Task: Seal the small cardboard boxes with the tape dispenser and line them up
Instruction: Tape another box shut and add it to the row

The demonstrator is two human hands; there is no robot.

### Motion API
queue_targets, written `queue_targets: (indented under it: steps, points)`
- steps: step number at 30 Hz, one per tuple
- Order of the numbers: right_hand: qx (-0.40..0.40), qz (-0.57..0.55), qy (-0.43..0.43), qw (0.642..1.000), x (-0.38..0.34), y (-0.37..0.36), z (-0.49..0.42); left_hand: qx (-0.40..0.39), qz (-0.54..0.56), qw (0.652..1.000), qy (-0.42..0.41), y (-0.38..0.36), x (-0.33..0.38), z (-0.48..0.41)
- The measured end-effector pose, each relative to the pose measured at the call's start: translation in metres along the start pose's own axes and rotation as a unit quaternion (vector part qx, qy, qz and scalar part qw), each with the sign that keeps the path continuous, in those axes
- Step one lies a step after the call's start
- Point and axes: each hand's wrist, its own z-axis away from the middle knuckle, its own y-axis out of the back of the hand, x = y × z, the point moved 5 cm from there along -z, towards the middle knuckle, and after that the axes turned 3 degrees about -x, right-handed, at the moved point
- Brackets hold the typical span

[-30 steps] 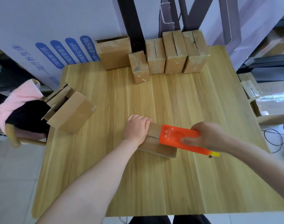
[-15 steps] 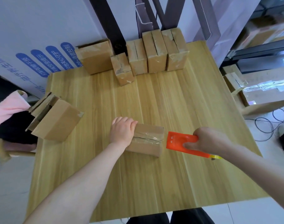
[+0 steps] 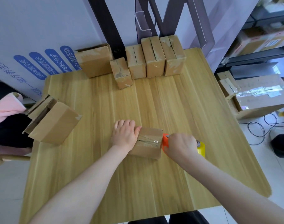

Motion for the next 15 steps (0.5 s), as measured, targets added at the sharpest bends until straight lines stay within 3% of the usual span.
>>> queue_targets:
  steps: [3, 9, 15]
  points:
    - [0.008, -0.008, -0.008, 1.000, 0.000, -0.011, 0.000, -0.012, 0.039, 0.998, 0.050, -0.001, 0.026, 0.008]
    - [0.015, -0.018, -0.017, 1.000, 0.007, -0.009, -0.005, 0.007, 0.049, 0.999, 0.018, 0.000, 0.071, 0.023]
    - [0.017, -0.153, -0.102, 0.983, 0.058, -0.002, 0.005, -0.001, 0.063, 0.997, 0.046, 0.000, 0.061, 0.021]
